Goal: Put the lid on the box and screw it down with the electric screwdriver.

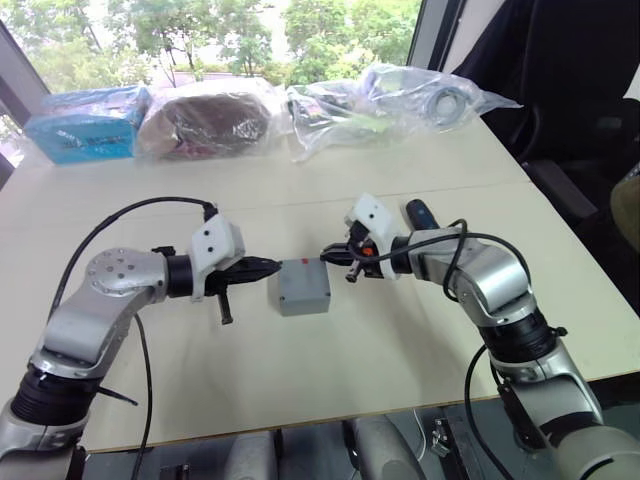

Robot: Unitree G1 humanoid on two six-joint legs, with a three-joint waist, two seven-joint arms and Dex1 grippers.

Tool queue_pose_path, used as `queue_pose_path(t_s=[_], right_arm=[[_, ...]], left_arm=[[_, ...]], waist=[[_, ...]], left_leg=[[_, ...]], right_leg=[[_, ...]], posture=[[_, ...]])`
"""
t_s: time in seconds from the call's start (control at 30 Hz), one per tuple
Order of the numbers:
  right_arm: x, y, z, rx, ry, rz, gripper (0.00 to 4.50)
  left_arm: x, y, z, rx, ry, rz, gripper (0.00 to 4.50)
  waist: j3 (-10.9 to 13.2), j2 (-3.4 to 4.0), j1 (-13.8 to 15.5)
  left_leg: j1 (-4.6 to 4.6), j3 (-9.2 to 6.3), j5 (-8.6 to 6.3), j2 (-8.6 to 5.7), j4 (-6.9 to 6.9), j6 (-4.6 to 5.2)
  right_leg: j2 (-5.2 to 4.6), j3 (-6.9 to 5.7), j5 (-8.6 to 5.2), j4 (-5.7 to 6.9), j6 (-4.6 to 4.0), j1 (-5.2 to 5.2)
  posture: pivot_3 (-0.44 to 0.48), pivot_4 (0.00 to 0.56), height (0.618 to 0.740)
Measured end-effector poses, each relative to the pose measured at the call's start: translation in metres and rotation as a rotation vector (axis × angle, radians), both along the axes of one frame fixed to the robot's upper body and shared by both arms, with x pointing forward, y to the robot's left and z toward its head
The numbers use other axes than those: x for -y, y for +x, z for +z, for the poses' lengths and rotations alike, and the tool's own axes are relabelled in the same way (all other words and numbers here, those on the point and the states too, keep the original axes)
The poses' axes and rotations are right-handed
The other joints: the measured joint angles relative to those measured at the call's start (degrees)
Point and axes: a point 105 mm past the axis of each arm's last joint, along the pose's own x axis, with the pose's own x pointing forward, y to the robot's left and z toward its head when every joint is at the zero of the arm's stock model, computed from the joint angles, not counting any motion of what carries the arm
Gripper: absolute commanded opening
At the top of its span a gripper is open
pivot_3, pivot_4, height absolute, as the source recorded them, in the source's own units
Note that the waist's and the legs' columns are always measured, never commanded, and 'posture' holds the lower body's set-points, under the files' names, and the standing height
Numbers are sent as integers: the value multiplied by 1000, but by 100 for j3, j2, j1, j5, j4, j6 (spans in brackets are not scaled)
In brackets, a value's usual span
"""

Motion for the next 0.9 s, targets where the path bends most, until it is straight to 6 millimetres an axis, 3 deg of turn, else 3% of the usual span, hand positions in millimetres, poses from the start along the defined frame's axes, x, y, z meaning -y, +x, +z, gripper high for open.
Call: queue_pose_path(t_s=[0.33,0.43,0.73,0.77,0.9], right_arm=[[4,-2,-8,6,-12,0,41],[5,-1,-9,27,-25,8,836],[11,-4,-9,22,-45,32,4257],[13,-4,-8,15,-50,29,4460],[22,1,5,13,-59,-3,4460]], left_arm=[[1,1,2,8,1,-6,0],[2,1,3,9,0,-6,0],[2,1,3,11,-1,-9,0],[3,1,3,11,-2,-10,0],[4,1,6,20,-5,-15,0]], waist=[[0,0,0],[-1,-2,1],[-1,-2,1],[-1,-2,1],[0,0,2]], left_leg=[[1,0,0,0,0,0],[1,0,0,0,0,0],[2,0,0,0,0,0],[2,0,0,0,0,0],[0,1,0,0,0,0]], right_leg=[[0,0,0,-1,0,1],[0,0,0,-1,1,2],[0,0,-1,-1,1,2],[0,0,0,-1,1,2],[0,0,0,-1,1,0]], posture=[[0,150,740],[0,150,740],[0,150,740],[0,150,740],[0,150,740]])
